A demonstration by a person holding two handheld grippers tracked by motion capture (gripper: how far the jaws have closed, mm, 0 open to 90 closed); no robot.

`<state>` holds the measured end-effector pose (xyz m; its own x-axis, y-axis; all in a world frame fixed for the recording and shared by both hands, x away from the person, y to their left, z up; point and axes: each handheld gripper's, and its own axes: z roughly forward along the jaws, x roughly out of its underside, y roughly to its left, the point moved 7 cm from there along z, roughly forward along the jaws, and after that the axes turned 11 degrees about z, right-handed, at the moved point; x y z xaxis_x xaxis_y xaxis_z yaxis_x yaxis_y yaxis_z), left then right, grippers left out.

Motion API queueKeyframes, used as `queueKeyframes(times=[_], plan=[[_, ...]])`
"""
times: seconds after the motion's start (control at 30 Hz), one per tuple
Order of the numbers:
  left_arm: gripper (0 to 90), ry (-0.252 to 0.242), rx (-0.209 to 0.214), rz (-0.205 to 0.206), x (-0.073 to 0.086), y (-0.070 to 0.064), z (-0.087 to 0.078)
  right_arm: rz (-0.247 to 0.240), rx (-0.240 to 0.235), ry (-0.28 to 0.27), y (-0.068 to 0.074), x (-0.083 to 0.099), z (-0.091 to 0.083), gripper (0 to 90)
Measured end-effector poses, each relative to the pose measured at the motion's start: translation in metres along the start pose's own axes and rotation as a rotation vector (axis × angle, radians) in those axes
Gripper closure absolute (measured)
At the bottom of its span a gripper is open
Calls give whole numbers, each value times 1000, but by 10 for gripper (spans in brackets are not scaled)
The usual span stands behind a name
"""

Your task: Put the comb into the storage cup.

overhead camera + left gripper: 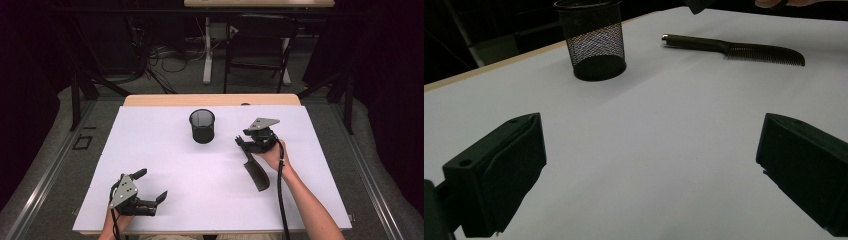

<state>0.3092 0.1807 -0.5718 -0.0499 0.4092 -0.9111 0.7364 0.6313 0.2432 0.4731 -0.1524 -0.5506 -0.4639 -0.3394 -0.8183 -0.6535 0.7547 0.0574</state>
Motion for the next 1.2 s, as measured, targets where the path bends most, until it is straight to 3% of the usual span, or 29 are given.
queueKeyframes(times=[0.03, 0.07, 0.1, 0.13, 0.17, 0.2, 0.4, 0.53, 0.8, 1.2], plan=[[0, 0, 0, 0, 0, 0, 0, 0, 0, 0, 0, 0, 0, 569], [0, 0, -2, -1, 0, 0, 0, -12, -10, 14, -1, 0, 3, 689], [0, 0, -2, -1, 0, 0, 0, -12, -10, 14, -1, 0, 3, 689], [0, 0, -2, -2, 0, 0, 0, -24, -5, 36, -3, 0, 6, 795], [0, 0, -1, -2, 0, 0, 0, -24, -5, 36, -3, 0, 6, 795], [0, 1, -1, -2, 0, 1, 0, -43, 8, 51, -3, 0, 10, 893], [0, 3, 0, 0, 0, 0, 1, -77, 16, 88, -2, -1, 18, 900], [0, 5, -2, 1, 1, 1, 0, -136, 45, 121, 0, -1, 29, 900], [0, 7, 0, -2, 1, 1, 0, -172, 76, 180, -4, 6, 44, 900], [0, 8, 2, 0, 2, 1, 1, -158, 94, 210, -10, 13, 54, 900]])
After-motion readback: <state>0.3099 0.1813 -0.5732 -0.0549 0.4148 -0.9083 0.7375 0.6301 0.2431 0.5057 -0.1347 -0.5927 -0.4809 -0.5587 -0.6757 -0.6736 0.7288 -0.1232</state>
